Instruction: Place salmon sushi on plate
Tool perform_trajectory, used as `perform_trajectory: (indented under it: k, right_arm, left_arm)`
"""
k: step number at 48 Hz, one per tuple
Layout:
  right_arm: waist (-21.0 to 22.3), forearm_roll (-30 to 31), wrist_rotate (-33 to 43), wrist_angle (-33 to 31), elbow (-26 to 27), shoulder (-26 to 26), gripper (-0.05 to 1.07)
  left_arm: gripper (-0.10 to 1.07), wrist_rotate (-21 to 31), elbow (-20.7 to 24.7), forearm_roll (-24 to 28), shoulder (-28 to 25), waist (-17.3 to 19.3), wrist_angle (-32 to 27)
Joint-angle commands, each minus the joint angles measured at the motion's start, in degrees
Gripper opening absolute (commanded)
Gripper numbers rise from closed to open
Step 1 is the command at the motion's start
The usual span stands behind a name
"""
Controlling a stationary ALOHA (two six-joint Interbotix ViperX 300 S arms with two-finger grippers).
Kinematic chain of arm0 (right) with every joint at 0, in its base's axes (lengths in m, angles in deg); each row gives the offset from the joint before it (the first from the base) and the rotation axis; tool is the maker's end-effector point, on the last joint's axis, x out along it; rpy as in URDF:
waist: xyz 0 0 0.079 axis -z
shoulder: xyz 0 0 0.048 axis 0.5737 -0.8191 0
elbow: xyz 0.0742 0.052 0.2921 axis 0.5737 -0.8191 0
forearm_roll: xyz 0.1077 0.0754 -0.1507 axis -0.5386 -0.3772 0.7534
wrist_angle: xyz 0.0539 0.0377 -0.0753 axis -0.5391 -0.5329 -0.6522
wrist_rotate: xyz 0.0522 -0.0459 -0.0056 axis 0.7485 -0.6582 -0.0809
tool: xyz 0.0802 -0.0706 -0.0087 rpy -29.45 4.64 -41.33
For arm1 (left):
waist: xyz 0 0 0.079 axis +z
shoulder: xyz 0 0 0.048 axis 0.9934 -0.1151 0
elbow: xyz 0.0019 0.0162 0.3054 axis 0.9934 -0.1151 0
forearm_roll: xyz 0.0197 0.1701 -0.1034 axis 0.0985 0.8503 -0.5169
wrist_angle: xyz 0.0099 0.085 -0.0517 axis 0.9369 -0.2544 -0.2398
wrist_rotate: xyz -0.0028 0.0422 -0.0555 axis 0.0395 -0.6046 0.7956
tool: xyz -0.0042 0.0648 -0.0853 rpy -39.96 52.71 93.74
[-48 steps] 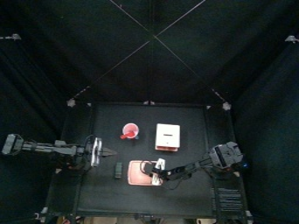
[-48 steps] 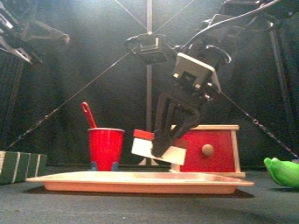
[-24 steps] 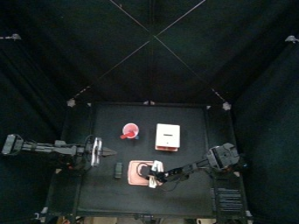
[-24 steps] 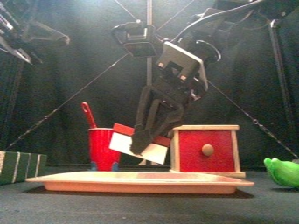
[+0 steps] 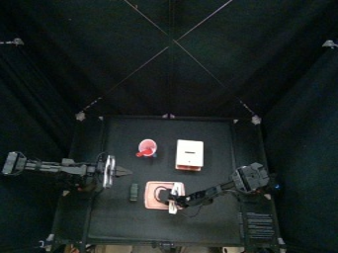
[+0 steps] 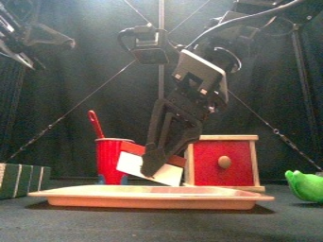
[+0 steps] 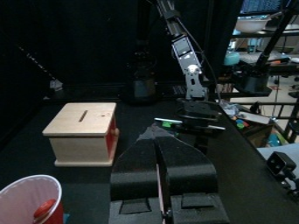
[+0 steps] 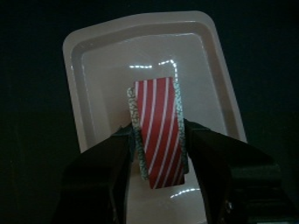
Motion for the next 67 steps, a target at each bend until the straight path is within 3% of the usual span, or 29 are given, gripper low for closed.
perform_trajectory:
  k: [1, 16, 34, 67]
  right_arm:
    - [0.4, 0.2, 0.1, 0.4, 1.0, 1.3, 0.68]
    - [0.4, -0.3, 0.1, 0.4, 1.0, 1.1, 0.69]
    - [0.4, -0.4, 0.1, 0.5, 1.0, 1.1, 0.85]
    - [0.2, -0.4, 0.1, -0.5, 0.4, 1.1, 0.85]
  left_arm:
    - [-0.03, -0.1, 0.8, 0.1, -0.4, 0.1, 0.5]
    - [-0.03, -0.1, 0.7, 0.1, -0.4, 0.1, 0.5]
    - [-0.03, -0.1, 0.7, 0.1, -0.4, 0.2, 0.5]
    - [-0.03, -0.1, 0.7, 0.1, -0.4, 0.1, 0.5]
